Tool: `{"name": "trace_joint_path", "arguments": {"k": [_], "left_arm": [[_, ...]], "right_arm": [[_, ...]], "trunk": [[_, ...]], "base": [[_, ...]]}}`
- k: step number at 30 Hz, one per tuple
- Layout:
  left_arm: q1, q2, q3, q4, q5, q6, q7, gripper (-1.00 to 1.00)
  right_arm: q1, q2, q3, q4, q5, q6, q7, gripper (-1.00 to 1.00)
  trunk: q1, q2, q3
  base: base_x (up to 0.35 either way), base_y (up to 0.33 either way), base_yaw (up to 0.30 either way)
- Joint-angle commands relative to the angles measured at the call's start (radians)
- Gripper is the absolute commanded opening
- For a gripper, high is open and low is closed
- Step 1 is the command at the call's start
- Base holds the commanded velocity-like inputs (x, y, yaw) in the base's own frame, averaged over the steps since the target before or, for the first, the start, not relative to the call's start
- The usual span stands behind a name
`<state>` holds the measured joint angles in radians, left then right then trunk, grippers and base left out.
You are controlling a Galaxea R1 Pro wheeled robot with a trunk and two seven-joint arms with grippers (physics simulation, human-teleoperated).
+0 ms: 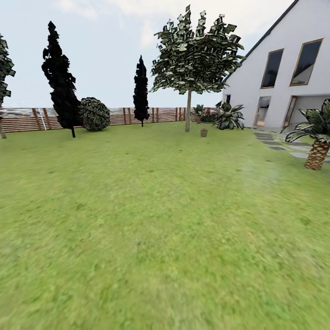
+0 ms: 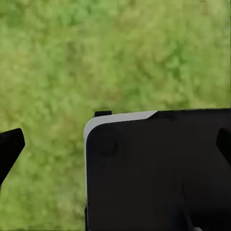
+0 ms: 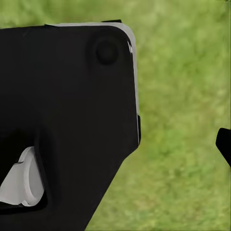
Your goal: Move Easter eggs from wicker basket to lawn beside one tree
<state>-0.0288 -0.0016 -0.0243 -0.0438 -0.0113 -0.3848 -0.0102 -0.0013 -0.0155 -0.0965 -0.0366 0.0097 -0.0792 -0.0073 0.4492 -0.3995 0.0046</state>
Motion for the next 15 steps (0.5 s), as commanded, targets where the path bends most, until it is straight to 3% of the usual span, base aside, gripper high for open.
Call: {"name": "trace_joint_path", "arguments": {"k": [1,15], "left_arm": [[0.000,0.000,-0.002,0.001,-0.001,-0.003,0.000,1.00],[0.000,0.000,-0.002,0.001,-0.001,-0.003,0.000,1.00]], "right_arm": [[0.000,0.000,-0.007,0.001,0.001,-0.004,0.000,1.00],[0.000,0.000,-0.008,0.000,0.001,-0.004,0.000,1.00]], "trunk": [[0.001,0.000,0.000],[0.001,0.000,0.000]], "base": [[0.267,0.000,0.000],[0.264,0.000,0.000]]}}
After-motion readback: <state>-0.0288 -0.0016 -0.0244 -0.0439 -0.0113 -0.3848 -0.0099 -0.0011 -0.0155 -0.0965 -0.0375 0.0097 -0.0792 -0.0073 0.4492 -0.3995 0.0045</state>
